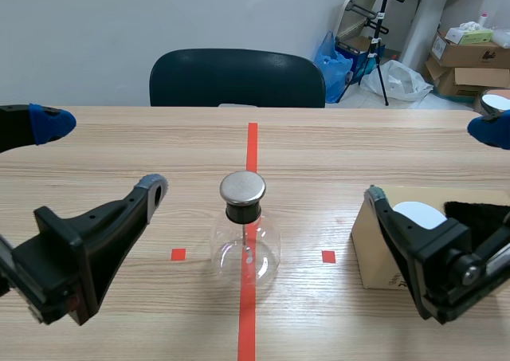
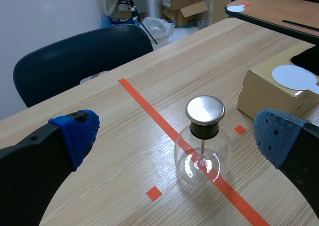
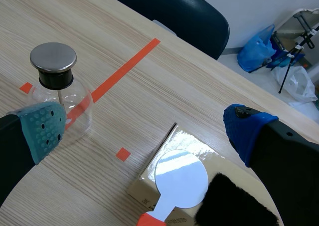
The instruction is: Do the electroscope experiment
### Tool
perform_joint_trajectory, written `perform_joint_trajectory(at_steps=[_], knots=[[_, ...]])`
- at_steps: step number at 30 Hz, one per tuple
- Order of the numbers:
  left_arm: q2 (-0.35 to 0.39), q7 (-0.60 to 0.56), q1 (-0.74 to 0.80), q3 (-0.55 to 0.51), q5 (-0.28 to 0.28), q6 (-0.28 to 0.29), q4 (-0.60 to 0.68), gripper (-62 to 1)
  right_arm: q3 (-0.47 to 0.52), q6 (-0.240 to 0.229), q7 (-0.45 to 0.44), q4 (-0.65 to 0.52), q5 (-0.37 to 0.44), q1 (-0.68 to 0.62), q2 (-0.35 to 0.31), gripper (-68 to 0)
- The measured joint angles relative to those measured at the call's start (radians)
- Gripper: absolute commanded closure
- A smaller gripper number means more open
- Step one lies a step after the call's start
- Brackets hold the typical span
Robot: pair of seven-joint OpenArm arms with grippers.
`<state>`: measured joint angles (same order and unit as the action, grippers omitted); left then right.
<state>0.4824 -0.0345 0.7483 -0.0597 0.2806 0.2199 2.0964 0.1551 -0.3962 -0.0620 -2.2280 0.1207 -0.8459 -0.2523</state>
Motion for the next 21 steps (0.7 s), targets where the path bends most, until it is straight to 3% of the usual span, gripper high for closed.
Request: perform_joint_trajectory(at_steps=[21], knots=[[0.0,0.0,0.0,0.0,-0.022,0.0,0.0,-62.3,0.0,0.0,0.0,0.0,0.0,0.0,0.0,-67.9]])
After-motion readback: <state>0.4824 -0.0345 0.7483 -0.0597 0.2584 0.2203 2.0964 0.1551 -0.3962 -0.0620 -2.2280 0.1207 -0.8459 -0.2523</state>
